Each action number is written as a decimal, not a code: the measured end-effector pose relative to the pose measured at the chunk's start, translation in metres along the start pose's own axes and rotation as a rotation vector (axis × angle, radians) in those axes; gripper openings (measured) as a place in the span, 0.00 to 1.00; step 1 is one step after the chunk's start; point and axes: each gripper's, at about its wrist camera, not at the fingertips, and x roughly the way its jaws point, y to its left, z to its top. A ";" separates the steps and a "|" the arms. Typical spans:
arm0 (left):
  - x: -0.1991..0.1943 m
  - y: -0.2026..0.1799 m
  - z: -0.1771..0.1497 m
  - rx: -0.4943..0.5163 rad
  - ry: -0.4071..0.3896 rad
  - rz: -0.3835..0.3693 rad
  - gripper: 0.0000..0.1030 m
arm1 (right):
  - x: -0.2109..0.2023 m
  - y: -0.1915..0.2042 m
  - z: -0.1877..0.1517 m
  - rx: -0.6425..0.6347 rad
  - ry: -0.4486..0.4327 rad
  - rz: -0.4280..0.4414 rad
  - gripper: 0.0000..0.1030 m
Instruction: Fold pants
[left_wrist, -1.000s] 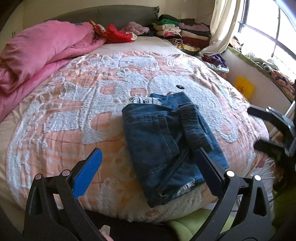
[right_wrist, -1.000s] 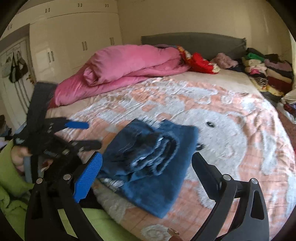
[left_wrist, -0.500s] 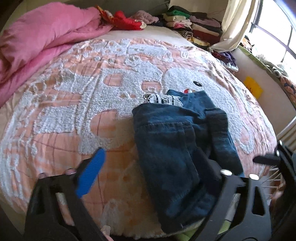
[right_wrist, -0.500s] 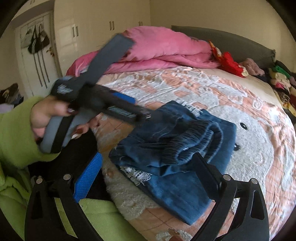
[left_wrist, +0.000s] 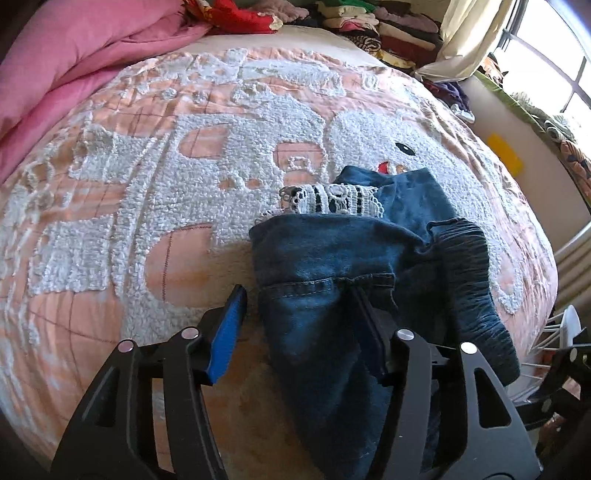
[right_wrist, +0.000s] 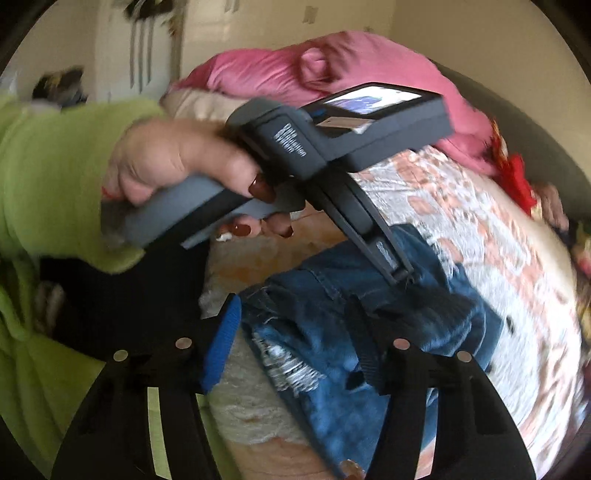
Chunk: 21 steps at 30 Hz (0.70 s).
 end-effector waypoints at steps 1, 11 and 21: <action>0.000 0.000 0.000 0.001 -0.001 0.002 0.51 | 0.005 -0.001 0.001 -0.022 0.008 -0.005 0.55; 0.003 0.005 -0.001 -0.025 -0.002 -0.009 0.56 | 0.008 0.003 -0.007 -0.054 0.076 0.187 0.08; 0.001 0.002 -0.003 -0.032 -0.017 -0.002 0.57 | 0.022 0.004 -0.044 0.072 0.094 0.147 0.11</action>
